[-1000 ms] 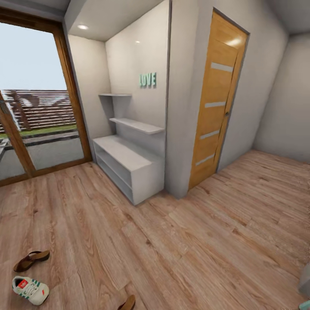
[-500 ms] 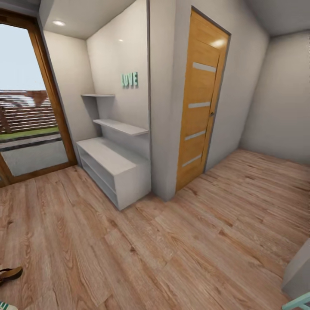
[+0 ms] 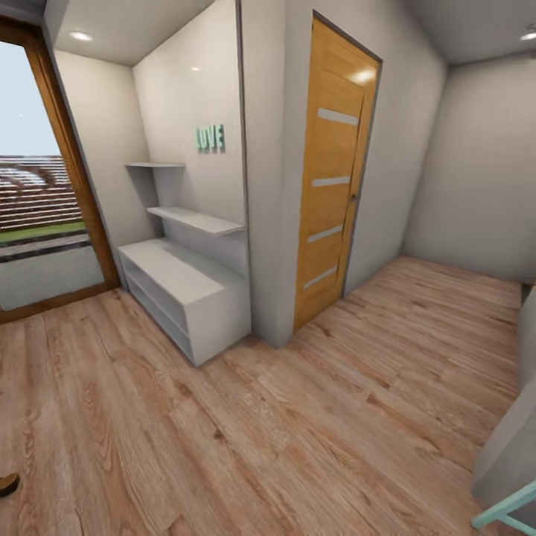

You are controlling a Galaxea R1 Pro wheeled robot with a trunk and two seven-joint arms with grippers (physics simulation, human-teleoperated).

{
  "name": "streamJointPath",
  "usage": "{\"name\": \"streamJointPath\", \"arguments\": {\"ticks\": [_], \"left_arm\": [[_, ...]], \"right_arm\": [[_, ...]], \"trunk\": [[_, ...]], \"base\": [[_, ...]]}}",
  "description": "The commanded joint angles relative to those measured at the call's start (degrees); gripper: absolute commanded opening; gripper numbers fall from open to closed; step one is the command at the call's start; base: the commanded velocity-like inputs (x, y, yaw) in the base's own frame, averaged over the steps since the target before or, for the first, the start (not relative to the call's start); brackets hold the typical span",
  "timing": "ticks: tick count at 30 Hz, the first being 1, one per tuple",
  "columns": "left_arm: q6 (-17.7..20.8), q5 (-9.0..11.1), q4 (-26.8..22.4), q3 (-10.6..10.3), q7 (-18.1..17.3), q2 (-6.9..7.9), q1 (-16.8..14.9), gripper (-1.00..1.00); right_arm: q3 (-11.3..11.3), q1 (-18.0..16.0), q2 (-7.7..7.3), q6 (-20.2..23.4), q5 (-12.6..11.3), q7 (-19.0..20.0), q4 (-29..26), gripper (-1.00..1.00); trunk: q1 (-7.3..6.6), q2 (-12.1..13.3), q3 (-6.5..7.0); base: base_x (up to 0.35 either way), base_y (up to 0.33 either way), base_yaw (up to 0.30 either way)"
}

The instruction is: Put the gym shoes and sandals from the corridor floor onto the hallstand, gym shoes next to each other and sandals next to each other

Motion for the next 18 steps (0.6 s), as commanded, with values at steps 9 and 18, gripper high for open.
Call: {"name": "streamJointPath", "arguments": {"ticks": [9, 18], "left_arm": [[-0.18, 0.06, 0.03, 0.17, -0.08, -0.01, -0.04, 1.00], [-0.18, 0.06, 0.03, 0.17, -0.08, -0.01, -0.07, 1.00]], "right_arm": [[0.00, -0.04, -0.01, -0.16, 0.28, -0.03, 0.05, 1.00], [0.00, -0.04, -0.01, -0.16, 0.28, -0.03, 0.05, 1.00]], "trunk": [[0.00, -0.03, -0.06], [0.00, -0.03, -0.06]], "base": [[0.000, 0.000, -0.255], [0.000, 0.000, -0.236]]}}
